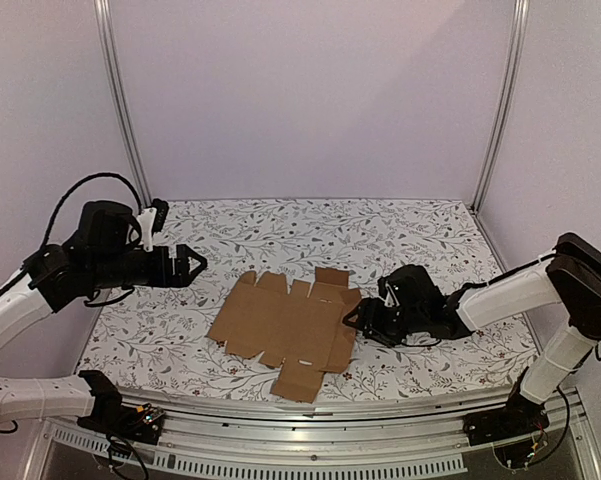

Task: Fold the paper box

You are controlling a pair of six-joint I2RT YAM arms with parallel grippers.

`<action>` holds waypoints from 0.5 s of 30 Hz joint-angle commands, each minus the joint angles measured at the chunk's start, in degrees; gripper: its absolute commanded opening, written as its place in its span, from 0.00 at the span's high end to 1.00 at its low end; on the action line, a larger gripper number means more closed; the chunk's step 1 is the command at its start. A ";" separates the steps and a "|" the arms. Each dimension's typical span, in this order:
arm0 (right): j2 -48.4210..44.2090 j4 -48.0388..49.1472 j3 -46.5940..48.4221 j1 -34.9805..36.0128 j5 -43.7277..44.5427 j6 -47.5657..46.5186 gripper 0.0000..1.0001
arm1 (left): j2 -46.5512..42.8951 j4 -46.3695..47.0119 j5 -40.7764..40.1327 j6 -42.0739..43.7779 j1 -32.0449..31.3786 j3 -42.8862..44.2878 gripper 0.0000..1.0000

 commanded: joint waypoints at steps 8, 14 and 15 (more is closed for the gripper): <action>7.31 18.09 -4.43 0.60 -3.56 8.26 0.48 | 0.23 -0.48 0.37 0.56 -0.77 -0.30 0.00; 8.84 21.54 -5.75 0.73 -3.57 9.73 0.67 | 0.49 -0.45 0.33 0.53 -0.77 -0.17 0.00; 8.95 21.91 -5.90 0.78 -3.56 9.89 0.71 | 0.58 -0.36 0.33 0.50 -0.79 -0.12 0.00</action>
